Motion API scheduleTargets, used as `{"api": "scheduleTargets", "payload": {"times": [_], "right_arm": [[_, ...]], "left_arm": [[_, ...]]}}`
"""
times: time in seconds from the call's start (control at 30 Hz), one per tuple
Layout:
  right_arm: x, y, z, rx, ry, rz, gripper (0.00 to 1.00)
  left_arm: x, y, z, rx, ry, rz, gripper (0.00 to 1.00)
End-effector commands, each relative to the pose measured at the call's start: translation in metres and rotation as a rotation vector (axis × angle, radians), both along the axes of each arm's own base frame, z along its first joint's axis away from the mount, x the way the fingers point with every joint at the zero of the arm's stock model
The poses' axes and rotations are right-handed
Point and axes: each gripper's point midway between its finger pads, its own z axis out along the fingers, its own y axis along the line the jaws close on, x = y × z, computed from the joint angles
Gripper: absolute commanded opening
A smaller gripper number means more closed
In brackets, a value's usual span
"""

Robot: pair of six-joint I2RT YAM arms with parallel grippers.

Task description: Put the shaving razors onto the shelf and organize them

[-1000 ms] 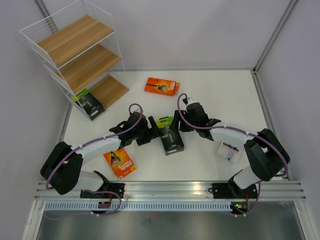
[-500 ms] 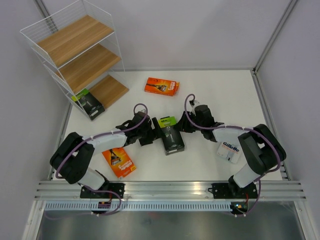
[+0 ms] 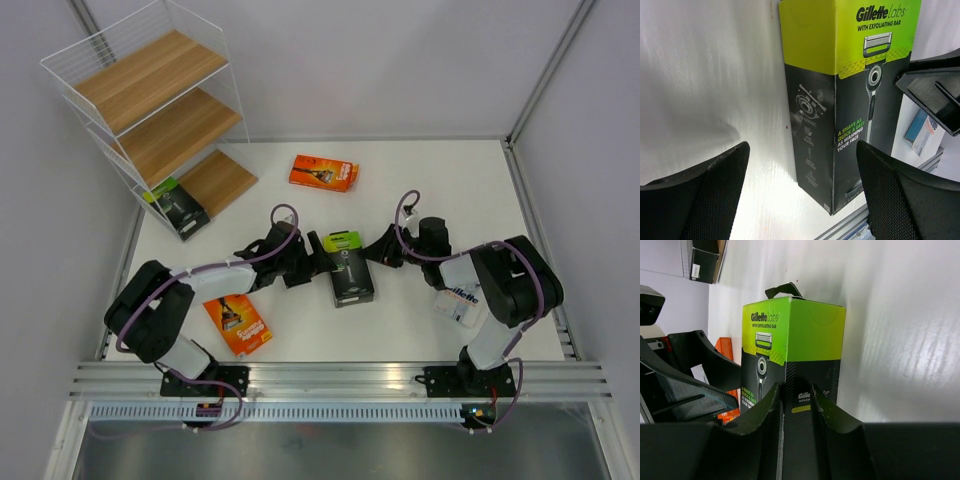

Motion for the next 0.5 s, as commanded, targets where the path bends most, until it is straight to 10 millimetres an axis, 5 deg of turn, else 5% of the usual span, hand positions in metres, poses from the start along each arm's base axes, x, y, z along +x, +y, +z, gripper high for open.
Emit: {"api": "scheduleTargets", "payload": {"times": [0.0,0.23,0.3,0.47], "right_arm": [[-0.044,-0.042,-0.080,-0.181,0.258,-0.059,0.15],[-0.053,-0.040,-0.085,-0.059,0.321,-0.061,0.13],[-0.041,-0.037,-0.065,0.096,0.291,-0.085,0.12],[-0.042,-0.051,-0.064,0.216,0.282,-0.130,0.08]], "left_arm": [[0.007,-0.010,0.010,-0.054,-0.034,-0.008,0.92],[0.008,-0.016,0.009,-0.069,-0.026,-0.021,0.92],[0.010,-0.019,0.010,-0.076,-0.032,-0.026,0.93],[0.014,-0.024,0.011,-0.089,-0.038,-0.033,0.93]]}}
